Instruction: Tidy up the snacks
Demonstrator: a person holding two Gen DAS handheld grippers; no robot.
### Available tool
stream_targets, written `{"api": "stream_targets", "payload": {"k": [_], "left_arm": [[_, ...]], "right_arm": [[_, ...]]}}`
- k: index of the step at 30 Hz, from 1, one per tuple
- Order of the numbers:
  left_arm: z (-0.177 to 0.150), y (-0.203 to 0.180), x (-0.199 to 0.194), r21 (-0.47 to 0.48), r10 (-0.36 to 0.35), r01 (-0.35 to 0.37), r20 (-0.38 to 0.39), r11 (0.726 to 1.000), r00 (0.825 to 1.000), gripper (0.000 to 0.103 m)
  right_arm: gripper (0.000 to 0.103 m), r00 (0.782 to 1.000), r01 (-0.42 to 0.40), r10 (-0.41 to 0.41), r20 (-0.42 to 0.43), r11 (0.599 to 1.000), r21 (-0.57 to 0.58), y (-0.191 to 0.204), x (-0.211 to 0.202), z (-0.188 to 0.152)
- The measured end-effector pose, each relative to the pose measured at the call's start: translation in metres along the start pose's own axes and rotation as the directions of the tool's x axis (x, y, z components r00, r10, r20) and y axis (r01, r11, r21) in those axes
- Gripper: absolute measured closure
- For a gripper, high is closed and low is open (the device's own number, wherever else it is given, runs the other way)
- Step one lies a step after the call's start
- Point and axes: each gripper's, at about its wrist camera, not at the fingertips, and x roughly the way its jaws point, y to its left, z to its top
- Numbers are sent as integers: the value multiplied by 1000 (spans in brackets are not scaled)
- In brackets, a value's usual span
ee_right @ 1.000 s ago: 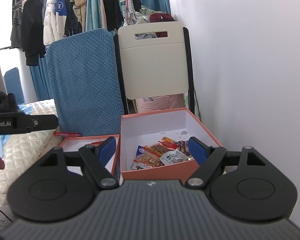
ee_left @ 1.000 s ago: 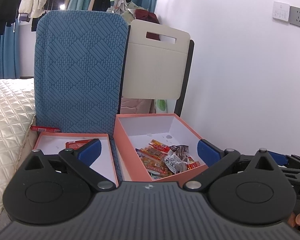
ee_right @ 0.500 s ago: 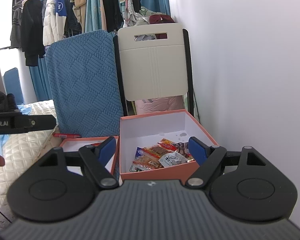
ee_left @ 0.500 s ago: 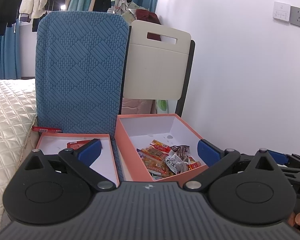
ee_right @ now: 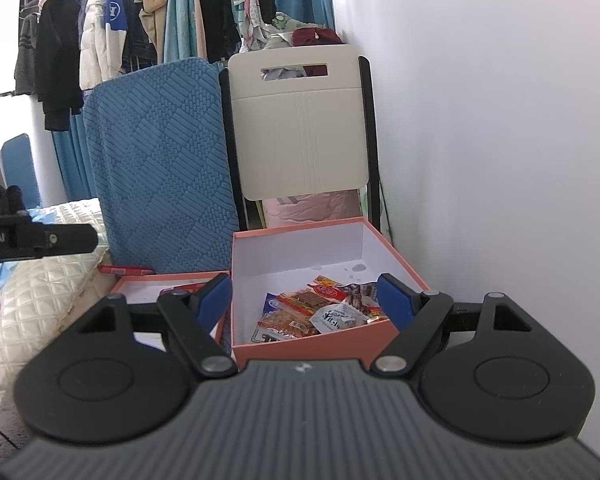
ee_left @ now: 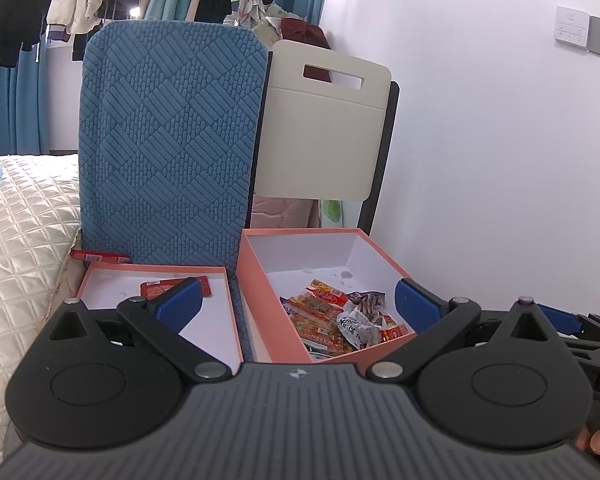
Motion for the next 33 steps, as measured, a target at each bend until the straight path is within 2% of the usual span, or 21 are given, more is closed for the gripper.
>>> {"api": "stream_targets", "payload": {"k": [2, 4, 6, 13, 33], "left_arm": [[0, 0, 0, 1, 1, -1, -3, 1000, 1000, 0], [0, -2, 0, 4, 2, -2, -1, 1000, 1000, 0], [0, -2, 0, 4, 4, -4, 0, 1000, 1000, 0], [0, -2, 1, 0, 2, -2, -6, 1000, 1000, 0], [-1, -1, 2, 0, -4, 4, -10, 1000, 1000, 0]], "right_arm": [[22, 1000, -3, 3, -8, 1000, 0, -2, 2, 0], [18, 1000, -7, 7, -15, 1000, 2, -3, 4, 1], [0, 1000, 5, -5, -6, 1000, 1, -3, 4, 1], [0, 999, 30, -30, -13, 999, -15, -2, 6, -2], [0, 999, 36, -36, -19, 999, 10, -5, 4, -2]]}}
